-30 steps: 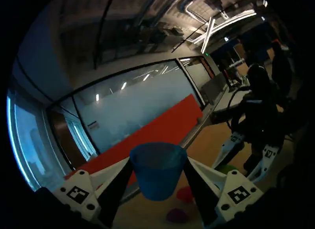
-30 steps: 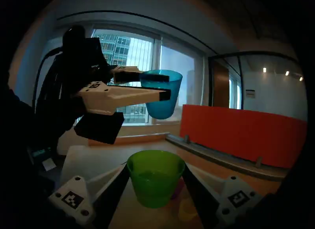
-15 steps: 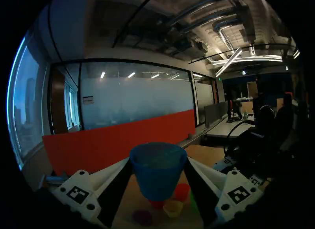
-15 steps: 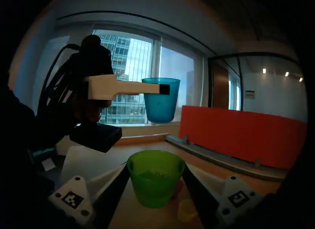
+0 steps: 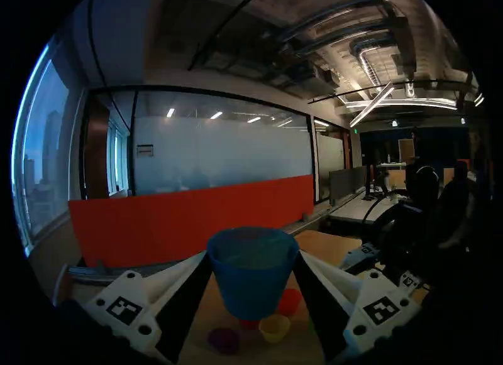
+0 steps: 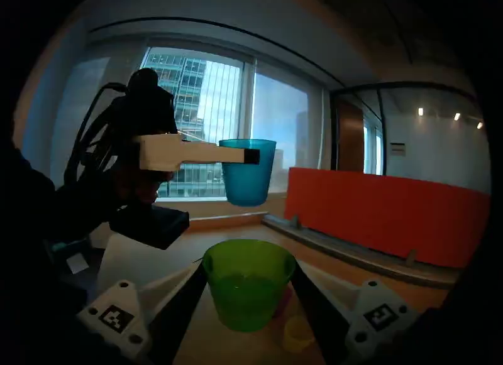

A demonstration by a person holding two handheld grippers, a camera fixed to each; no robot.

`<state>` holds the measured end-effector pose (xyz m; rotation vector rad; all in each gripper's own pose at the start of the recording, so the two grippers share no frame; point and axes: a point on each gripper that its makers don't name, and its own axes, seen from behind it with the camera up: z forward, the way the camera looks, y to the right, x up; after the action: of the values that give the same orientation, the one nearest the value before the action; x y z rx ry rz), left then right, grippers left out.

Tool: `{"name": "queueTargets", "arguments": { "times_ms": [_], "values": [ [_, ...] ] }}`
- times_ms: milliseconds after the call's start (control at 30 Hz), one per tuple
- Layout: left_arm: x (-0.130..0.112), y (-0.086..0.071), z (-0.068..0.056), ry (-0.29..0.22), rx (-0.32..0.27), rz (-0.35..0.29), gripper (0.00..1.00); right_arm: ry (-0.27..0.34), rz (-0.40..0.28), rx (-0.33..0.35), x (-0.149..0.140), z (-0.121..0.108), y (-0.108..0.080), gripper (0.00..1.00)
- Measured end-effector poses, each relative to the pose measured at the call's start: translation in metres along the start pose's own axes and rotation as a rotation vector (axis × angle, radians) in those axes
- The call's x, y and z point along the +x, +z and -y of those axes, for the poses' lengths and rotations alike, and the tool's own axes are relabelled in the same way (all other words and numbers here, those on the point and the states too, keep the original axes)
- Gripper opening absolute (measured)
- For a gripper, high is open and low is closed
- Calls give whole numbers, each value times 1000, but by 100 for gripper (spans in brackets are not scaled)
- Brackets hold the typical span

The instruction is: Pour water

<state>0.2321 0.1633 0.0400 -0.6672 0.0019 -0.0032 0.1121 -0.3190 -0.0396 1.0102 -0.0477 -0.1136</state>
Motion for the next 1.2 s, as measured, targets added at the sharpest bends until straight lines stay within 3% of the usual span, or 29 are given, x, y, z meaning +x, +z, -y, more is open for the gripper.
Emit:
{"name": "queueTargets", "arguments": {
  "times_ms": [400, 800, 1200],
  "values": [
    [-33, -9, 8, -8, 13, 28, 86, -1, 22, -46, -2, -20, -20, 91],
    [-54, -15, 8, -13, 8, 42, 86, -1, 30, -99, -4, -43, -42, 91],
    [-63, -20, 1, -11, -3, 47, 86, -1, 34, -125, -2, -51, -54, 91]
  ]
}}
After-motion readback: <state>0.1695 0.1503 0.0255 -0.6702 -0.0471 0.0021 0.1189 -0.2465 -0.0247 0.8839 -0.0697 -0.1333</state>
